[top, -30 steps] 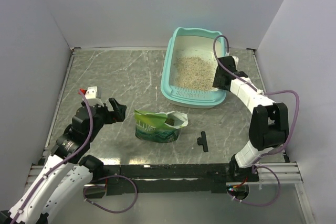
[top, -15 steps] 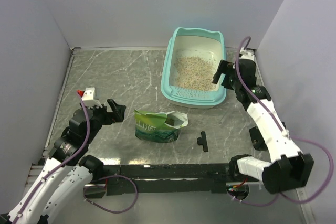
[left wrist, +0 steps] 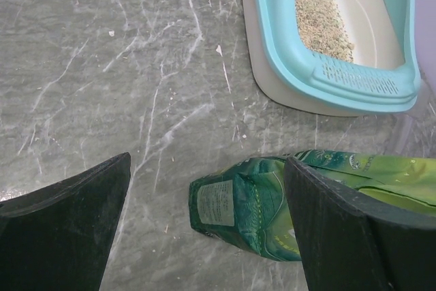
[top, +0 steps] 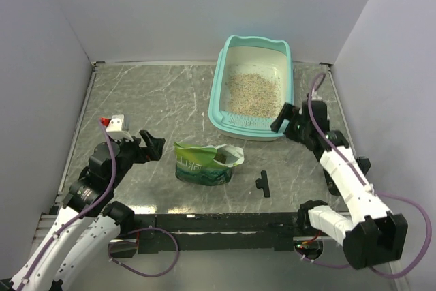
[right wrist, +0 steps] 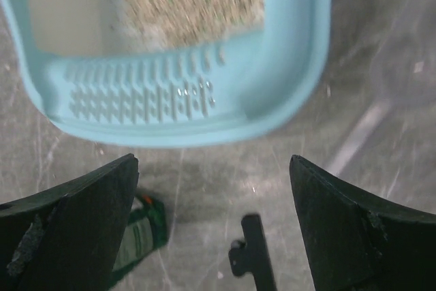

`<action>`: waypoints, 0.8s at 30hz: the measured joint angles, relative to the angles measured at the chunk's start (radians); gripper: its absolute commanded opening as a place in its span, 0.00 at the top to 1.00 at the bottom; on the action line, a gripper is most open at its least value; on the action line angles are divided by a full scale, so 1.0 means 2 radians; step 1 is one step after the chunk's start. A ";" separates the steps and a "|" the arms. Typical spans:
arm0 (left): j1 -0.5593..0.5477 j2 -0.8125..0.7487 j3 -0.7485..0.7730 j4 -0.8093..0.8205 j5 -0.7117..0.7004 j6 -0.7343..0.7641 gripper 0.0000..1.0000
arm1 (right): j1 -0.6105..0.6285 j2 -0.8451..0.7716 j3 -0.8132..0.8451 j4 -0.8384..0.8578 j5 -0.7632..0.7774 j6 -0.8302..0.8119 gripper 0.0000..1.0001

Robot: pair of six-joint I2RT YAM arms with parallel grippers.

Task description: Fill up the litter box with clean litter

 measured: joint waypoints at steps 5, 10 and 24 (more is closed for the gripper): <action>0.000 -0.002 -0.003 0.000 0.007 0.001 0.03 | 0.000 -0.053 -0.087 -0.028 0.021 0.048 0.07; 0.000 -0.001 -0.003 0.000 0.017 0.005 0.03 | 0.000 -0.048 -0.100 -0.049 0.068 0.080 0.07; 0.000 -0.001 -0.003 0.000 0.023 0.009 0.03 | 0.000 0.092 -0.100 -0.051 0.123 0.127 0.05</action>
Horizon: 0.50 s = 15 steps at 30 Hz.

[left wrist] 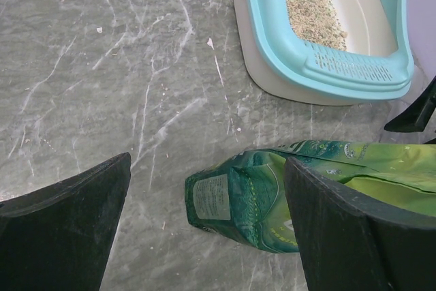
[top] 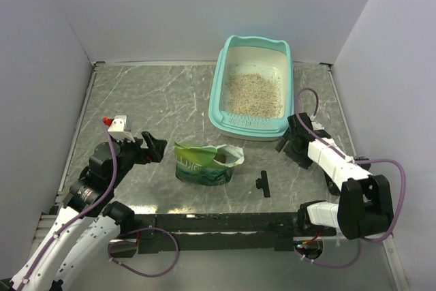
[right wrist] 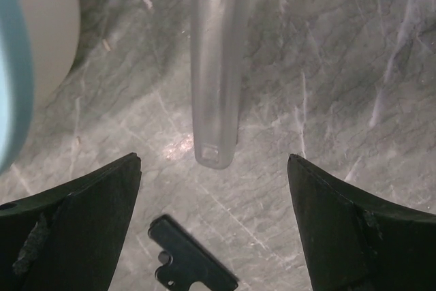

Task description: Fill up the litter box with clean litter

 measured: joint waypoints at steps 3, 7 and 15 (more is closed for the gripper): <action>0.000 0.000 0.000 0.000 0.000 0.000 0.03 | 0.000 0.019 0.001 0.003 0.007 0.003 0.05; 0.000 0.000 0.000 0.000 0.000 0.000 0.03 | 0.000 0.047 0.004 0.009 0.014 0.006 0.05; 0.000 0.000 0.000 0.000 0.000 0.000 0.03 | 0.000 0.094 0.010 0.013 0.020 0.011 0.45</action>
